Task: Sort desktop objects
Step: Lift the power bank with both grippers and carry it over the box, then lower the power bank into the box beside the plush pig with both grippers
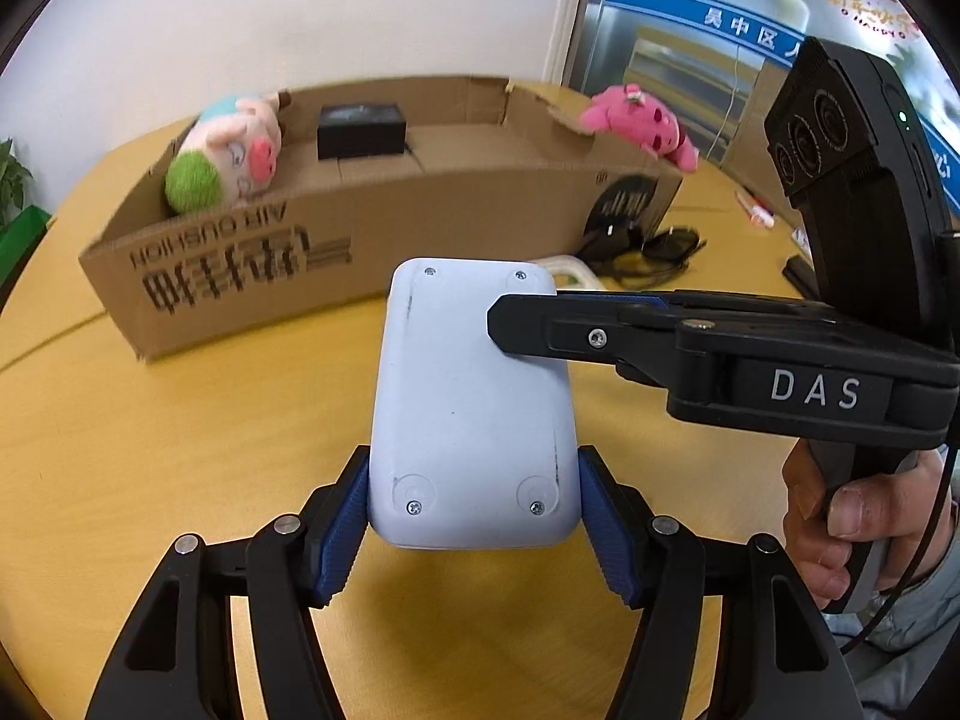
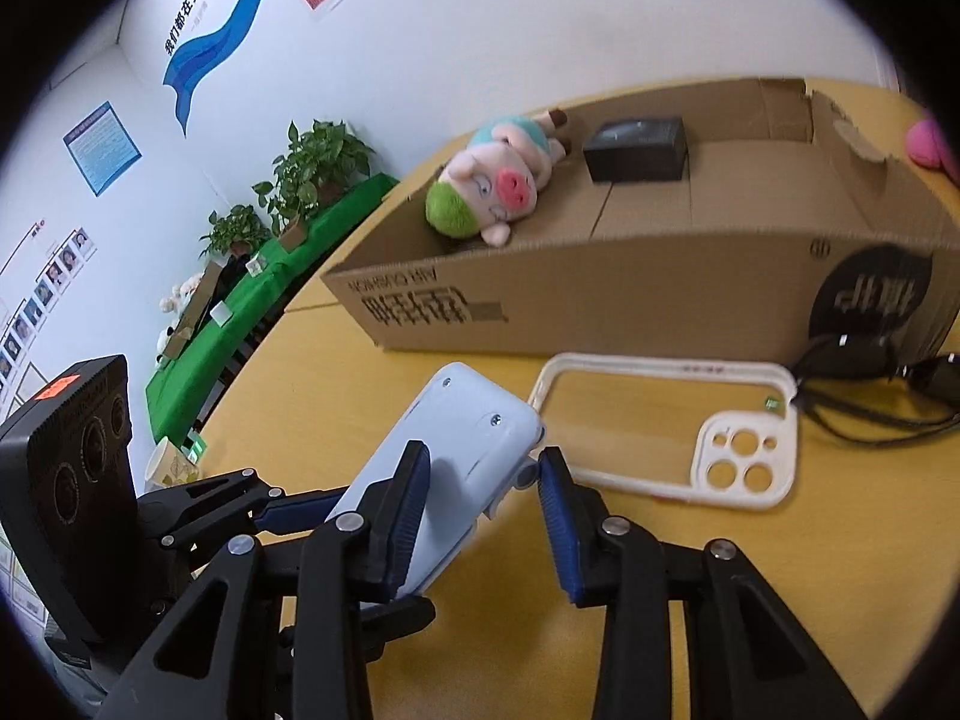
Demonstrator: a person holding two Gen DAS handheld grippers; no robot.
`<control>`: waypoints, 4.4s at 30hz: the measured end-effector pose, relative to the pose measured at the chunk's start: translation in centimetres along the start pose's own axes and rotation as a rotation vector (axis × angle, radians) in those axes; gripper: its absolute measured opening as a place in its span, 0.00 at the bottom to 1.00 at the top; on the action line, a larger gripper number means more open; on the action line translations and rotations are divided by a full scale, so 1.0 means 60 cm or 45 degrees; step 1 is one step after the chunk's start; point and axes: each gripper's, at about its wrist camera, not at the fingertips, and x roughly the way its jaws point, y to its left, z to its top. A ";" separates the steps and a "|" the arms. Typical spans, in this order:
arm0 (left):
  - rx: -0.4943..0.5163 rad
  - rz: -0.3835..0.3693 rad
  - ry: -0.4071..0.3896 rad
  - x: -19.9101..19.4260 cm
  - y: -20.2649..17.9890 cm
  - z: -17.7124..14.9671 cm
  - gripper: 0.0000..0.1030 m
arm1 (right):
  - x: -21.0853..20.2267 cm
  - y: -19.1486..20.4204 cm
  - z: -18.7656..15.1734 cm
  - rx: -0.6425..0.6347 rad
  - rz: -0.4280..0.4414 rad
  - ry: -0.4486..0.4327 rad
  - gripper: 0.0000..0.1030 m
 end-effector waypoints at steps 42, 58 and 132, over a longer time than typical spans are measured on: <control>-0.173 0.142 0.115 0.088 0.191 0.236 0.67 | 0.211 -0.015 0.271 0.030 0.104 0.195 0.37; -0.038 -0.010 0.265 0.115 0.216 0.262 0.67 | 0.213 -0.051 0.265 0.213 0.116 0.214 0.37; -0.303 -0.231 0.728 0.179 0.304 0.296 0.87 | 0.349 -0.058 0.300 -0.079 0.154 0.850 0.38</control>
